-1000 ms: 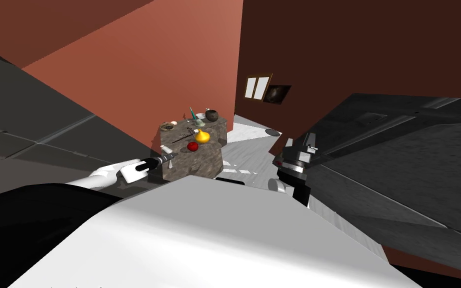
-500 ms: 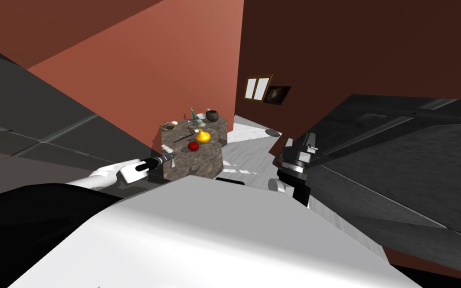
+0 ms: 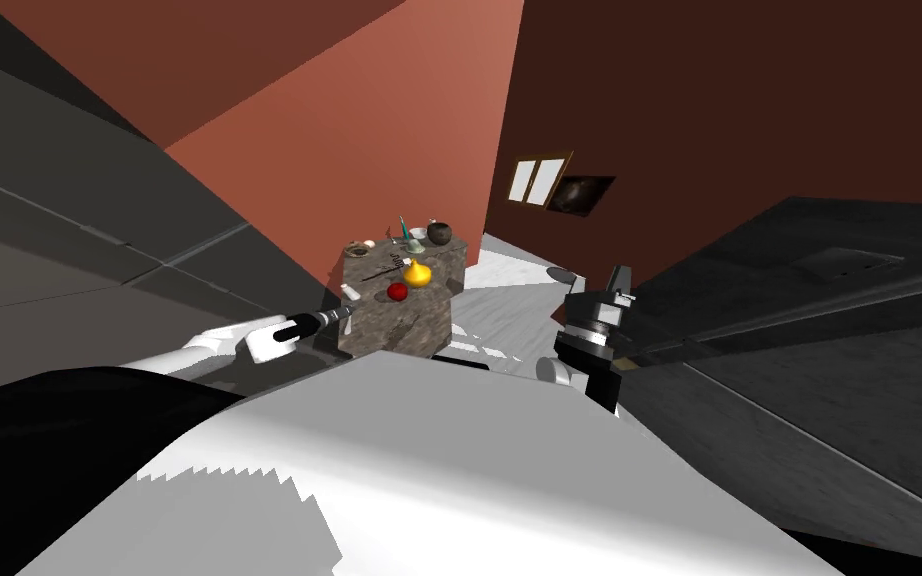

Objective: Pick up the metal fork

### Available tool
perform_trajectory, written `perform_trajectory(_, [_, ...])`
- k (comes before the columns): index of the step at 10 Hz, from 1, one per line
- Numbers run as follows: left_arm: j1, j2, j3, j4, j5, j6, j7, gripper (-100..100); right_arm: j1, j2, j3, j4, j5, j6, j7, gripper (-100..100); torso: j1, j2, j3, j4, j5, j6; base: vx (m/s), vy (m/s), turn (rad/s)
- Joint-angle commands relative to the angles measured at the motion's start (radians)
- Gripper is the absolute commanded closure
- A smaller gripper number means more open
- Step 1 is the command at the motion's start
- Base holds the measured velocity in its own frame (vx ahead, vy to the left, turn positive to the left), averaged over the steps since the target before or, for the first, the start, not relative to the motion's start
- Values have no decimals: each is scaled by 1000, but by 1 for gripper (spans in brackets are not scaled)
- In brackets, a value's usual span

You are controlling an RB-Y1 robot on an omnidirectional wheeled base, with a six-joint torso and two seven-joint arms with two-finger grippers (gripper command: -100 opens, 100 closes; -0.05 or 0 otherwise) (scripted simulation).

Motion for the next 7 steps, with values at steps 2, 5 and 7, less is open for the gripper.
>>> perform_trajectory(2, [-10, 18, -13, -30, -66, -21, 45, 100, 0, 0, 0, 0, 0, 0, 0, 0, 0, -1, 0, 0, 0, 0, 109, -24, 237])
perform_trajectory(5, [-22, 38, -29, -61, -141, -45, 95, 100, 0, 0, 0, 0, 0, 0, 0, 0, 0, 0, 0, 0, 0, 0, 90, -30, 233])
perform_trajectory(7, [-23, 33, -29, -47, -128, -47, 86, 0, 0, 0, 0, 0, 0, 0, 0, 0, 1, 3, 1, 1, 0, 1, 21, -10, 22])
